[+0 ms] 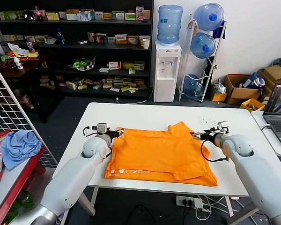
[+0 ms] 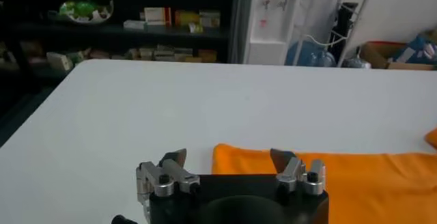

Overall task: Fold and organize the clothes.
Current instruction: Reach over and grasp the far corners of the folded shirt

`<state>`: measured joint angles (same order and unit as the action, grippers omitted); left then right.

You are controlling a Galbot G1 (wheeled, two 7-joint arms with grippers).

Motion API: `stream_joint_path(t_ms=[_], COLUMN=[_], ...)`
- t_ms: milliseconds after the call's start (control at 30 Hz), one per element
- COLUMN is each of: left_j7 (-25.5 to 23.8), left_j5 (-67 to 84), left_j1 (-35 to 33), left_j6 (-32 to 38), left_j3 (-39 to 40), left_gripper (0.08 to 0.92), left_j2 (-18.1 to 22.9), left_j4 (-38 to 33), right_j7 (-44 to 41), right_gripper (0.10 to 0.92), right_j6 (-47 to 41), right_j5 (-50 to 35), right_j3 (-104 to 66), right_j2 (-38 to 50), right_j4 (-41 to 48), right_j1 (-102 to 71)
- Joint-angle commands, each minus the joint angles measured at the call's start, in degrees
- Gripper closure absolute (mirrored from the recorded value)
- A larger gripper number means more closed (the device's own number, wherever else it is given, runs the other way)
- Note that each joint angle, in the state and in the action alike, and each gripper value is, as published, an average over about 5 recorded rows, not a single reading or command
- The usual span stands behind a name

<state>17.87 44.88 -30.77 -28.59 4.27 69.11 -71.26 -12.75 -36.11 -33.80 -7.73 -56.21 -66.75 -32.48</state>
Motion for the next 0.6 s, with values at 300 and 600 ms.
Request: stream_joint_path(t_ms=[300,600], left_j7=[-3.0,-4.0], left_j5=[-3.3,-4.5], left_j1=[7.5,6.5], left_j6=[1.7,1.5], left_j3=[-0.4,-0.2], left_gripper=[0.177,0.177], left_j2=[8.0,8.1], left_j4=[18.6,19.0], right_j7=[-4.9,-5.9], right_gripper=[0.203,0.237], right_j6=[3.4,4.0], right_j5=[7.3,9.9], right_j3=[3.0,2.4], right_j2=[-8.4,-10.7], right_j4=[18.4,21.9], right_j1=[10.3,11.1])
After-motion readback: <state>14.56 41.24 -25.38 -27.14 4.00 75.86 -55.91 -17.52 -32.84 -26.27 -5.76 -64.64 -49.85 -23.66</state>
